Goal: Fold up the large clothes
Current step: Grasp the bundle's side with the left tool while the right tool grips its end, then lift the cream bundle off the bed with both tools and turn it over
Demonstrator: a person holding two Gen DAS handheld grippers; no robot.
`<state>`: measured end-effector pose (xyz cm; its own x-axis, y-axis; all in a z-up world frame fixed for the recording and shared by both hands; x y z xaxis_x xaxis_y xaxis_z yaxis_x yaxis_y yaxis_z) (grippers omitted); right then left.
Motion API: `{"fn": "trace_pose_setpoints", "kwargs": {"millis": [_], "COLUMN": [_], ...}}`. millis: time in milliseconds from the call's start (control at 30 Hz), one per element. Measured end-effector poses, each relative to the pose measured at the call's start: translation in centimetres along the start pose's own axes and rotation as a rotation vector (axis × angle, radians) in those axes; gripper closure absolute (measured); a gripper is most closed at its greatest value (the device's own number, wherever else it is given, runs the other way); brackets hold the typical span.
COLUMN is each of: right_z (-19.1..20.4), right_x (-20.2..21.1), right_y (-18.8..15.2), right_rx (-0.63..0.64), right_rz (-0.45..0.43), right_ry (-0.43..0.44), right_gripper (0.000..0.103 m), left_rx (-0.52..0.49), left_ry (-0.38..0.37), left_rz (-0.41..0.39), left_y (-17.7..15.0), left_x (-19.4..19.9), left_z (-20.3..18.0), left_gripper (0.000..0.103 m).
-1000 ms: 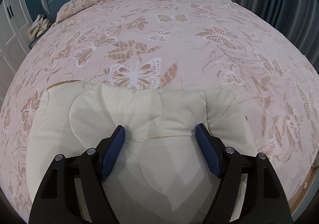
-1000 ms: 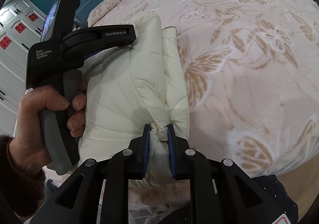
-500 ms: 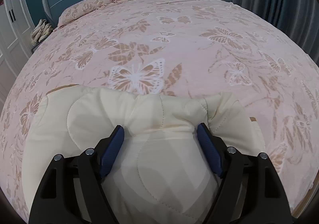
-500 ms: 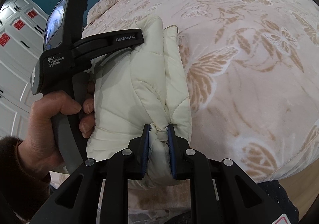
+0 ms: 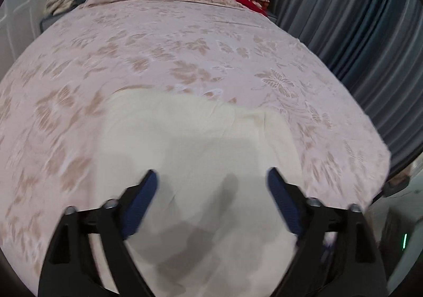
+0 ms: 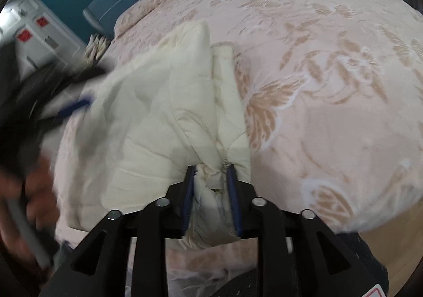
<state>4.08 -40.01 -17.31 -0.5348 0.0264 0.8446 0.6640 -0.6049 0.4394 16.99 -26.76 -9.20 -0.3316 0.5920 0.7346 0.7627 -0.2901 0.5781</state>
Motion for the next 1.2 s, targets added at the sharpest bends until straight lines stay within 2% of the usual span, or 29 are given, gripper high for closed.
{"fn": "trace_pose_setpoints", "kwargs": {"millis": [67,133,200,300,333,533,700,833,867,933,1000,1033,1100,1200], "right_z": [-0.6,-0.6,-0.6,-0.4,-0.3,0.0,0.5,0.9,1.2,1.7,2.3,2.5,3.1,4.1], "right_x": [1.5,1.8,1.3,0.7,0.4,-1.7,-3.0,-3.3,-3.3,-3.1,-2.4,-2.0,-1.0,0.4], "right_y": [0.5,0.8,0.7,0.7,0.6,-0.1,-1.0,-1.2,-1.2,-1.1,-0.7,-0.5,0.0,0.8], "right_rx": [-0.022,-0.051,-0.094,-0.133,-0.145,-0.262,-0.362,-0.362,-0.357,-0.327,-0.282,-0.258,-0.202,-0.161], "right_rz": [-0.041,-0.036,-0.004,0.020,0.033,0.108,0.148,0.143,0.143,0.142,0.129,0.123,0.097,0.051], "right_ry": [-0.051,-0.047,-0.038,-0.026,-0.024,0.088,0.184,0.183,0.182,0.183,0.181,0.176,0.160,0.161], "right_gripper": [0.041,0.040,0.034,0.027,0.025,0.020,0.015,0.014,0.016,0.025,0.043,0.047,0.063,0.067], "left_rx": [0.072,0.164,0.279,0.420,0.437,0.443,0.393,0.331,0.318,0.280,0.248,0.234,0.207,0.171], "left_ry": [0.005,0.005,-0.030,-0.118,-0.139,-0.183,-0.152,-0.105,-0.096,-0.076,-0.066,-0.060,-0.050,-0.048], "left_rz": [0.038,0.068,0.078,0.096,0.094,0.103,0.101,0.109,0.111,0.110,0.105,0.097,0.081,0.051], "left_y": [-2.3,-4.0,-5.5,-7.2,-7.5,-8.4,-8.6,-8.2,-8.1,-7.8,-7.3,-7.2,-6.5,-5.3], "left_x": [1.4,1.7,1.6,1.3,1.3,0.5,-0.1,0.0,0.1,0.6,1.1,1.6,2.5,3.8], "left_z": [2.5,4.7,6.7,8.1,8.2,7.6,6.7,5.7,5.6,5.1,4.6,4.6,4.2,3.2], "left_gripper": [0.014,0.015,0.015,0.015,0.014,0.010,0.006,0.008,0.012,0.017,0.024,0.028,0.034,0.041]}}
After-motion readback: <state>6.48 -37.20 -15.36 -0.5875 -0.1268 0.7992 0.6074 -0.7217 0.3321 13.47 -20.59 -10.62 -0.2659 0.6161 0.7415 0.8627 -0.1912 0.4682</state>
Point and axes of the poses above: each gripper's, at about its wrist camera, not at the fingertips, and x roughly against the way its jaws point, z to its left, y to its top, the point moved 10 cm from there along -x, roughly the way its jaws point, and after that the axes turned 9 degrees about -y, right-handed, at the moved point
